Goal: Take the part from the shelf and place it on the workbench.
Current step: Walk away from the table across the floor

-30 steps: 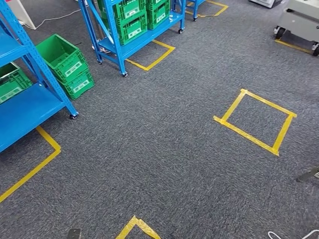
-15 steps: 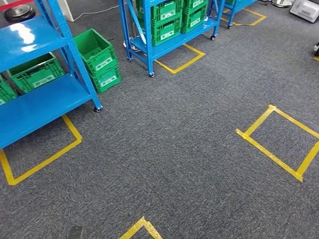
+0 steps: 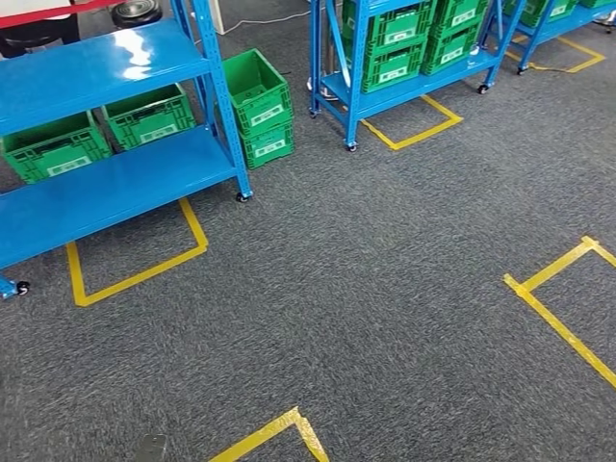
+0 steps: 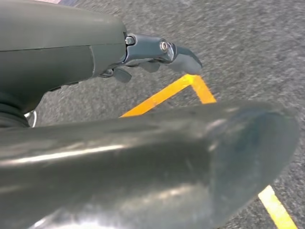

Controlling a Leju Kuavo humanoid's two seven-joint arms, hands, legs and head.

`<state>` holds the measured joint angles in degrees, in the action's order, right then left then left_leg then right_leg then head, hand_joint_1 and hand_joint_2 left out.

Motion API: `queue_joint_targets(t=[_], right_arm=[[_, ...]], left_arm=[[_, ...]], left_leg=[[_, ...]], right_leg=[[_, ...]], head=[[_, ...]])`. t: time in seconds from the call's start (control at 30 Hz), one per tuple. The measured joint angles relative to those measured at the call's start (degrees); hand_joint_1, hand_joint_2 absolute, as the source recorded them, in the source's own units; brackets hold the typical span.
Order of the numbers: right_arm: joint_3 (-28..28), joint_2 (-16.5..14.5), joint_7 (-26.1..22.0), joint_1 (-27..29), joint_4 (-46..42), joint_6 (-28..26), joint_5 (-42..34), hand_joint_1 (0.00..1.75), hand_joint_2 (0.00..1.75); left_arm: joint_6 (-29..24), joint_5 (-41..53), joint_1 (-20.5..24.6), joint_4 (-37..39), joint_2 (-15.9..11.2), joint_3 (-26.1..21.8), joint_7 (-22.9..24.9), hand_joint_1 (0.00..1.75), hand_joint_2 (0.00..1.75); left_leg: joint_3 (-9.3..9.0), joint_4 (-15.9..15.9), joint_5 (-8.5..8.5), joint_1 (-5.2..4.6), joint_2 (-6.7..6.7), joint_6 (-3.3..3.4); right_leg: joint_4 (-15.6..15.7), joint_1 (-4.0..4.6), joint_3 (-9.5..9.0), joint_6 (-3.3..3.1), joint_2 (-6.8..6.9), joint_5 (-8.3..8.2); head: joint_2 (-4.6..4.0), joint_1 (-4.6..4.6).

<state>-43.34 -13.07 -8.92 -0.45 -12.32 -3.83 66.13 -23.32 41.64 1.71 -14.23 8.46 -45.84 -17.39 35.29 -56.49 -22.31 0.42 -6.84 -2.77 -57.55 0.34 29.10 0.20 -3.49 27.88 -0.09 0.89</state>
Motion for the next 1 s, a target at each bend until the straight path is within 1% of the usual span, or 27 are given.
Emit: queue_joint_targets(t=[0.03,0.1,0.13,0.17,0.2,0.23,0.27,0.3,0.33,0.37,0.4,0.43,0.47,0.5,0.53,0.6,0.63,0.67,0.7,0.73,0.77,0.8,0.83,0.87,0.9,0.93,1.0], right_arm=[[0.0,0.0,0.0,0.0,0.0,0.0,0.0,0.00,0.00],[0.0,-0.1,0.0,0.2,0.0,0.0,0.0,0.00,0.00],[0.0,-0.1,0.0,0.4,0.0,0.0,0.0,0.00,0.00],[0.0,0.0,0.0,0.5,0.0,0.0,0.0,0.00,0.00],[0.0,0.0,0.0,0.5,0.0,0.0,0.0,0.00,0.00],[0.0,-0.1,0.0,0.5,0.0,0.0,0.0,0.00,0.00],[0.0,-0.1,0.0,0.4,0.0,0.0,0.0,0.00,0.00],[0.0,-0.1,0.0,0.4,0.0,0.0,0.1,0.00,0.00],[0.0,-0.1,0.0,0.4,0.0,0.0,0.1,0.00,0.00],[0.0,-0.1,-0.1,0.4,0.0,0.0,0.2,0.00,0.00],[0.0,-0.1,-0.1,0.4,0.0,0.0,0.3,0.00,0.00],[0.0,-0.1,-0.1,0.3,-0.1,0.0,0.4,0.00,0.00],[0.0,-0.1,-0.1,0.2,-0.1,-0.1,0.5,0.00,0.00],[0.0,-0.1,-0.1,0.1,-0.1,-0.1,0.5,0.00,0.00],[0.0,-0.1,-0.2,0.0,-0.1,-0.1,0.6,0.00,0.00],[0.0,-0.1,-0.2,0.3,-0.1,-0.2,0.7,0.00,0.00],[0.0,-0.1,-0.2,0.5,-0.1,-0.2,0.7,0.00,0.00],[-0.1,-0.1,-0.1,0.7,-0.1,-0.2,0.7,0.00,0.00],[-0.1,-0.1,-0.1,0.8,-0.1,-0.2,0.8,0.00,0.00],[-0.1,-0.1,-0.1,0.8,-0.1,-0.2,0.8,0.00,0.00],[-0.1,-0.1,-0.1,0.8,-0.1,-0.2,0.8,0.00,0.00],[-0.1,-0.1,-0.1,0.8,-0.1,-0.2,0.8,0.00,0.00],[-0.2,-0.1,-0.2,0.8,-0.1,-0.2,0.9,0.00,0.00],[-0.2,-0.1,-0.2,0.8,-0.1,-0.2,0.9,0.00,0.00],[-0.2,-0.1,-0.2,0.8,-0.1,-0.2,0.9,0.00,0.00],[-0.3,-0.1,-0.2,0.8,-0.1,-0.2,0.9,0.00,0.00],[-0.3,-0.2,-0.2,0.6,-0.2,-0.2,0.9,0.00,0.00]], left_arm=[[0.0,0.0,0.0,0.0,0.0,0.0,0.0,0.00,0.00],[0.0,0.0,0.1,0.0,0.1,0.0,0.0,0.00,0.00],[0.0,0.0,0.2,0.0,0.1,0.0,0.0,0.00,0.00],[0.0,0.0,0.3,0.0,0.1,0.0,0.0,0.00,0.00],[0.0,0.0,0.3,0.0,0.1,0.0,0.0,0.00,0.00],[0.0,0.0,0.2,0.0,0.1,0.0,0.0,0.00,0.00],[0.0,0.0,0.2,0.0,0.1,0.0,0.0,0.00,0.00],[0.0,0.1,0.2,0.0,0.0,0.0,-0.1,0.00,0.00],[0.0,0.2,0.3,0.0,0.0,0.0,-0.1,0.00,0.00],[0.0,0.2,0.5,0.0,0.0,0.0,-0.1,0.00,0.00],[0.0,0.4,0.6,0.0,0.0,0.0,-0.2,0.00,0.00],[0.0,0.5,0.6,0.0,0.0,0.0,-0.3,0.00,0.00],[0.0,0.5,0.4,0.0,0.0,0.0,-0.4,0.00,0.00],[0.0,0.6,0.2,0.0,0.0,0.0,-0.5,0.00,0.00],[-0.1,0.6,0.0,0.0,0.0,0.0,-0.5,0.00,0.00],[-0.3,0.6,-0.1,0.0,0.0,0.0,-0.6,0.00,0.00],[-0.4,0.6,0.0,0.0,0.0,0.0,-0.6,0.00,0.00],[-0.4,0.6,0.0,0.0,0.1,0.0,-0.6,0.00,0.00],[-0.4,0.6,-0.1,0.0,0.2,0.0,-0.7,0.00,0.00],[-0.5,0.7,-0.2,0.0,0.2,0.0,-0.7,0.00,0.00],[-0.5,0.7,-0.3,0.0,0.2,-0.1,-0.9,0.00,0.00],[-0.6,0.8,-0.3,0.0,0.2,-0.1,-1.0,0.00,0.00],[-0.6,0.8,-0.3,0.0,0.3,-0.1,-1.1,0.00,0.00],[-0.7,0.9,-0.2,0.0,0.3,-0.1,-1.2,0.00,0.00],[-0.7,1.0,-0.2,0.0,0.4,-0.2,-1.3,0.00,0.00],[-0.8,1.1,-0.1,0.0,0.4,-0.2,-1.4,0.00,0.00],[-0.9,1.2,-0.1,0.0,0.4,-0.3,-1.4,0.00,0.00]], left_leg=[[0.67,-1.3,-1.69,-0.08,1.54,-0.29],[2.78,-7.3,-7.30,-0.12,4.99,-0.84],[3.88,-11.1,-9.66,-0.03,5.67,-1.15],[4.44,-14.2,-10.76,0.09,5.98,-1.43],[4.17,-15.8,-10.47,0.22,6.13,-1.67],[2.92,-15.5,-9.10,0.32,6.33,-1.87],[0.64,-13.2,-7.32,0.40,6.84,-2.04],[-2.44,-9.6,-6.11,0.43,8.12,-2.19],[-5.78,-5.2,-5.74,0.38,9.61,-2.16],[-8.32,-1.5,-6.11,0.27,10.86,-1.75],[-9.82,0.9,-6.71,0.11,11.64,-1.16],[-10.22,2.2,-7.30,-0.06,11.45,-0.33],[-9.92,2.3,-7.51,-0.08,10.77,0.56],[-9.72,2.3,-7.48,-0.04,10.10,1.19],[-9.59,2.4,-7.46,0.02,9.40,1.81],[-9.39,2.5,-7.08,0.04,7.91,2.57],[-9.32,2.5,-6.96,-0.07,7.06,2.79],[-9.30,2.4,-6.89,-0.19,6.17,2.90],[-9.39,2.4,-6.85,-0.30,5.32,2.93],[-9.59,2.4,-6.84,-0.37,4.49,2.89],[-9.90,2.4,-6.90,-0.41,3.67,2.82],[-10.24,2.4,-7.05,-0.38,2.89,2.70],[-10.49,2.4,-7.31,-0.38,2.18,2.49],[-10.58,2.3,-7.58,-0.31,1.51,2.25],[-10.53,2.3,-7.83,-0.15,0.85,1.92],[-10.43,2.3,-8.03,0.02,0.20,1.56],[-10.71,2.6,-8.61,0.37,-0.93,0.90]], right_leg=[[0.3,-0.11,0.34,-0.38,0.97,-0.55],[0.5,-0.20,1.47,-0.76,2.97,-1.55],[0.4,-0.20,2.14,-0.74,4.08,-2.04],[0.4,-0.20,2.93,-0.67,5.21,-2.54],[0.4,-0.21,3.67,-0.56,6.27,-3.04],[0.3,-0.24,4.36,-0.43,7.25,-3.50],[0.3,-0.28,4.97,-0.24,8.14,-3.93],[0.1,-0.24,5.41,0.02,8.92,-4.29],[-0.2,-0.18,5.83,0.29,9.67,-4.55],[-0.5,-0.08,6.12,0.64,10.40,-4.81],[-0.7,-0.02,6.27,1.00,11.14,-5.08],[-0.7,-0.07,6.34,1.36,11.89,-5.14],[-0.7,-0.20,6.41,1.80,12.28,-5.17],[-1.0,-0.40,6.55,2.24,11.47,-4.87],[-2.2,-0.59,7.03,2.65,9.82,-3.94],[-8.4,-0.81,9.56,3.27,5.57,-0.70],[-12.4,-0.82,11.26,3.37,4.41,1.08],[-15.6,-0.77,12.69,3.39,3.89,2.20],[-16.8,-0.71,13.24,3.28,3.68,2.19],[-15.9,-0.67,12.70,3.11,3.52,1.12],[-12.8,-0.65,11.15,2.92,3.11,-0.79],[-8.7,-0.70,9.08,2.70,1.91,-2.80],[-4.9,-0.84,7.05,2.50,0.42,-3.93],[-2.3,-0.92,5.55,2.29,-0.83,-4.32],[-1.0,-0.90,4.73,2.00,-1.63,-3.92],[-0.8,-0.78,4.36,1.66,-1.50,-3.22],[-0.4,-0.75,3.63,0.91,-0.34,-2.47]], head=[[0.00,0.13],[0.00,0.47],[0.00,0.54],[0.00,0.55],[0.00,0.55],[0.00,0.55],[0.00,0.56],[0.00,0.56],[0.00,0.61],[0.00,0.62],[0.00,0.66],[0.00,0.70],[0.00,0.69],[0.00,0.64],[0.00,0.50],[0.00,0.09],[0.00,-0.08],[0.00,-0.19],[0.00,-0.26],[0.00,-0.27],[0.00,-0.28],[0.00,-0.29],[0.00,-0.26],[0.00,-0.24],[0.00,-0.20],[0.00,-0.18],[0.02,-0.15]])
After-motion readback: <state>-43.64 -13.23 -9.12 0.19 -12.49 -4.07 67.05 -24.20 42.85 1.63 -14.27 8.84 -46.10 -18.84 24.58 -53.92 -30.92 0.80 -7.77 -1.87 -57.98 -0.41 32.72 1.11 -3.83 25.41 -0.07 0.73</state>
